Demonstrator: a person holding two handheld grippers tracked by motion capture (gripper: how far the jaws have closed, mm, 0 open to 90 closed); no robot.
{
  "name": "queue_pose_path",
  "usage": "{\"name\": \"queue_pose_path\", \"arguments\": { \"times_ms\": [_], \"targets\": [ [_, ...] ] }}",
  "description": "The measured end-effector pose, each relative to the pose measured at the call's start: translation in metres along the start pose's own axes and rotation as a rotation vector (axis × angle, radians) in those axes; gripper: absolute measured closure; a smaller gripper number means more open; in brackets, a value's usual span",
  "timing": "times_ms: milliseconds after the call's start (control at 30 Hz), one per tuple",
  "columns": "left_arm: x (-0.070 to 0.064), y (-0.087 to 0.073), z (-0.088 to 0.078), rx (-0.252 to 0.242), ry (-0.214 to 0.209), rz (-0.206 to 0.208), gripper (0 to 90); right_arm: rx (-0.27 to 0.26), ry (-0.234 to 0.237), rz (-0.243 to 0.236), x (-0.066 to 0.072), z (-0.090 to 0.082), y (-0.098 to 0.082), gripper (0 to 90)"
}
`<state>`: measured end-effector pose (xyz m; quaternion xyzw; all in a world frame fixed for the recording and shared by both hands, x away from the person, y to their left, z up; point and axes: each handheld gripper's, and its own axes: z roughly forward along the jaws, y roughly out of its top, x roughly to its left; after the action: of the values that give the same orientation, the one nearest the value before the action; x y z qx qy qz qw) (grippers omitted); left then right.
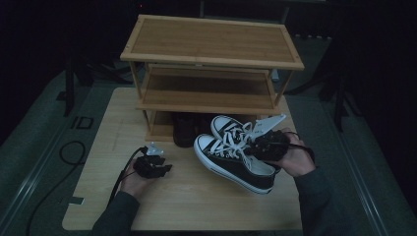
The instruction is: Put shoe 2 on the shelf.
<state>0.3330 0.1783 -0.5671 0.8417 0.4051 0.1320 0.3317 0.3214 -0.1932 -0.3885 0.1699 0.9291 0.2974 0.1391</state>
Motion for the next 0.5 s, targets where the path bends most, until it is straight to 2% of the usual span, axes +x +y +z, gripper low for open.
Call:
{"name": "queue_pose_path", "arguments": {
  "times_ms": [267,500],
  "targets": [
    [0.000,0.000,0.000,0.001,-0.002,0.001,58.2,-0.004,0.025,-0.022,0.003,0.004,0.010,82.5],
    [0.001,0.000,0.000,-0.002,-0.003,0.000,58.2,-0.053,0.065,-0.030,0.005,0.007,0.021,82.9]
  ]
}}
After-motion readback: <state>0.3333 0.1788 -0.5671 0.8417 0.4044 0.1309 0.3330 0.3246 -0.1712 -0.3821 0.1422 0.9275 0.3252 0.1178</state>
